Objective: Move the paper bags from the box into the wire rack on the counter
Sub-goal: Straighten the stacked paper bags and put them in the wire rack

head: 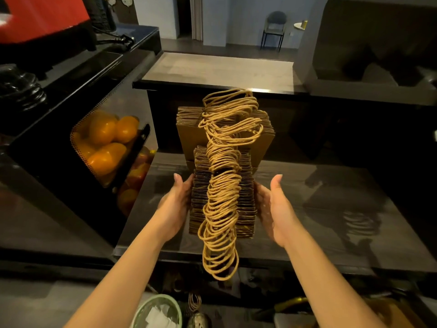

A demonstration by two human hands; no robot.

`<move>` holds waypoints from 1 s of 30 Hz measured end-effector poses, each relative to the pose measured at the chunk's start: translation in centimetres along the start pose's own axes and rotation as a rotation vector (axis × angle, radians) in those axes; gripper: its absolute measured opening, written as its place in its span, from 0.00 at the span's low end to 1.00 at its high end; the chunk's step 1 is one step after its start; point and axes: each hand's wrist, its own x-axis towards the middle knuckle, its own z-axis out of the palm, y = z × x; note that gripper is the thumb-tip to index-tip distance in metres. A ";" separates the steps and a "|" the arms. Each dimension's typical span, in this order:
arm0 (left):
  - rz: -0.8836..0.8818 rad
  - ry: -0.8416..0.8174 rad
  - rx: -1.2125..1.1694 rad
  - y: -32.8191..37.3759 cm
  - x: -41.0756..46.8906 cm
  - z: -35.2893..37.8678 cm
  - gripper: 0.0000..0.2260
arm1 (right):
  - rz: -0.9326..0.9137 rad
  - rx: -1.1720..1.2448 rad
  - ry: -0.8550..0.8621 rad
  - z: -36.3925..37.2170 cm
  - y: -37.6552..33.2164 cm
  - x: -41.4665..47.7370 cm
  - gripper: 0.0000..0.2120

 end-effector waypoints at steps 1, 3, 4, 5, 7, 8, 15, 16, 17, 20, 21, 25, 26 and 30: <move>-0.005 0.008 -0.005 0.2 0.0 0.1 0.29 | 0.002 -0.001 0.019 -0.1 0.0 0.2 0.43; -0.006 0.030 -0.022 0.4 0.1 0.2 0.29 | -0.001 -0.011 0.030 0.0 -0.2 0.5 0.43; -0.005 0.030 -0.027 0.3 0.2 0.2 0.29 | -0.002 -0.018 0.030 0.1 -0.3 0.6 0.43; -0.001 0.029 -0.021 0.1 0.3 0.3 0.29 | -0.003 -0.018 0.030 0.2 -0.3 0.6 0.44; 0.011 0.041 0.009 0.0 0.1 0.8 0.27 | -0.005 0.000 0.028 0.3 -0.3 0.7 0.41; 0.012 0.046 0.016 -0.1 0.1 1.0 0.26 | -0.008 0.001 0.025 0.3 -0.3 0.6 0.40; 0.013 0.088 -0.041 1.0 0.8 1.3 0.29 | -0.041 -0.055 0.040 0.5 -0.8 1.1 0.45; 0.019 0.099 -0.040 1.1 1.1 1.5 0.29 | -0.043 -0.062 0.039 0.7 -1.2 1.2 0.45; 0.017 0.101 -0.043 1.2 1.2 1.5 0.29 | -0.039 -0.064 0.029 0.8 -1.4 1.2 0.45; 0.009 0.081 -0.035 1.0 1.1 1.5 0.29 | -0.035 -0.080 0.003 0.7 -1.3 1.2 0.45; 0.012 0.078 -0.037 0.9 1.0 1.6 0.28 | -0.043 -0.078 -0.011 0.6 -1.1 1.3 0.45; 0.080 0.105 -0.005 1.1 1.0 1.9 0.30 | -0.029 -0.054 -0.023 0.0 -1.0 2.1 0.54; 0.072 0.098 -0.011 1.2 1.0 1.9 0.30 | -0.022 -0.055 -0.004 -0.1 -1.2 2.4 0.55; 0.041 0.083 -0.066 1.8 1.0 2.1 0.28 | -0.020 -0.063 0.044 0.0 -1.7 3.2 0.56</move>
